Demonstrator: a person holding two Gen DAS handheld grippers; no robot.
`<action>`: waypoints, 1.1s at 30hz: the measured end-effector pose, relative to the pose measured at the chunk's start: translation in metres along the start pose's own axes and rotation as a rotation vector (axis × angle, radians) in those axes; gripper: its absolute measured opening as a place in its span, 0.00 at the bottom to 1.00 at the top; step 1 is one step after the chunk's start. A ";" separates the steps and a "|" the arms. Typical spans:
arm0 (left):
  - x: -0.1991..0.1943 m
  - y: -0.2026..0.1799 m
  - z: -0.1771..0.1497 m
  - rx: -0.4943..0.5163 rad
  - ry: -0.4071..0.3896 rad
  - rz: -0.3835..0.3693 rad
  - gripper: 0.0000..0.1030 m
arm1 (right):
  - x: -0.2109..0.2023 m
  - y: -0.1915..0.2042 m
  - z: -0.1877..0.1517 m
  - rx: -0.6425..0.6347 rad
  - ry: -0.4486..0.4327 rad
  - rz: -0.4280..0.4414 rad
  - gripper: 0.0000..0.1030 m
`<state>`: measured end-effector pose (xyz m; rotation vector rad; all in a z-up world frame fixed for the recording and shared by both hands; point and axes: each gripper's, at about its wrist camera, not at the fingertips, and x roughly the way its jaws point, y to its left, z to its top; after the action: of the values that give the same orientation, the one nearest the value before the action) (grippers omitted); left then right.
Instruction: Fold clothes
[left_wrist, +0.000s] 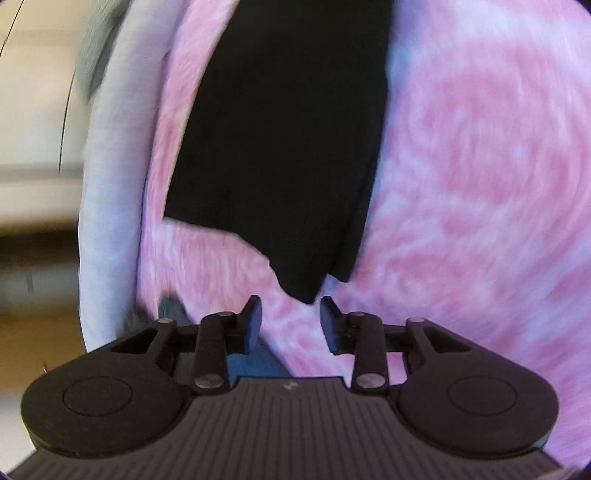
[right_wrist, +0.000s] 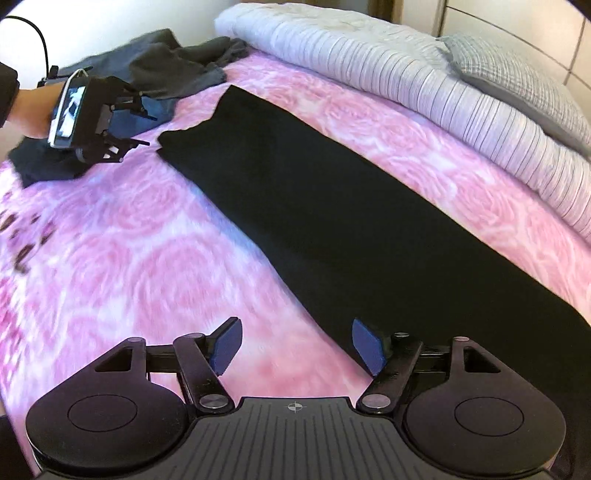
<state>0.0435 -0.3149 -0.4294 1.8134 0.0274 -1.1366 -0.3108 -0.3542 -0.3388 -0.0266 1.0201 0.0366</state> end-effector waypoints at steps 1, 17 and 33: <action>0.005 -0.002 -0.006 0.039 -0.042 -0.003 0.25 | 0.010 0.013 0.008 0.018 0.003 -0.012 0.70; 0.008 -0.005 -0.047 0.273 -0.381 0.027 0.09 | 0.140 0.190 0.114 -0.246 -0.047 0.054 0.70; -0.010 0.020 -0.054 0.094 -0.475 -0.058 0.04 | 0.250 0.068 0.245 -0.039 -0.122 -0.088 0.34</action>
<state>0.0838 -0.2827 -0.4027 1.5879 -0.2560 -1.6071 0.0255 -0.2718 -0.4242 -0.1034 0.8956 -0.0225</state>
